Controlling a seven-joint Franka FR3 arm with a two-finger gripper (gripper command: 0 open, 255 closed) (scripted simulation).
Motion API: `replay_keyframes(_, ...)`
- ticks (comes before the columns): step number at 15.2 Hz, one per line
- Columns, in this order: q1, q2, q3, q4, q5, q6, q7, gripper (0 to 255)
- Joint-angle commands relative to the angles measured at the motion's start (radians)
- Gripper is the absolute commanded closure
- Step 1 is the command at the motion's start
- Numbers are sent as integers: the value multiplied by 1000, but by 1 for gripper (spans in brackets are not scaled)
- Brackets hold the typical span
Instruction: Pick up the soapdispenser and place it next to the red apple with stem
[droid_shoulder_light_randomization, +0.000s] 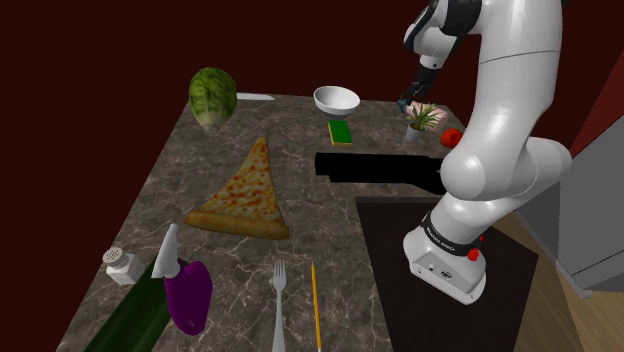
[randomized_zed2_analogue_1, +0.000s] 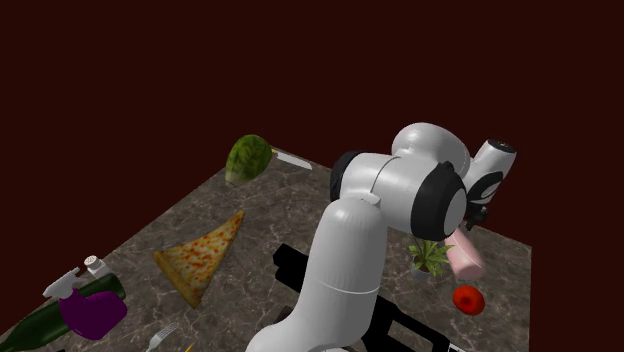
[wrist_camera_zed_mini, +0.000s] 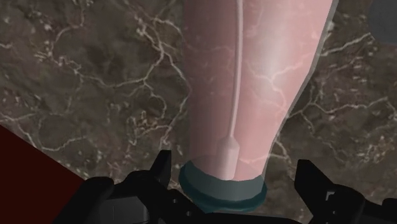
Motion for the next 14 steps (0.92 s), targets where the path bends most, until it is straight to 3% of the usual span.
replay_keyframes(1,-1,1,0,1,1,1,-1,0)
replay_keyframes(5,-1,1,0,1,1,1,-1,0)
replay_keyframes(6,-1,1,0,1,1,1,-1,255)
replay_keyframes(14,-1,1,0,-1,1,2,-2,255)
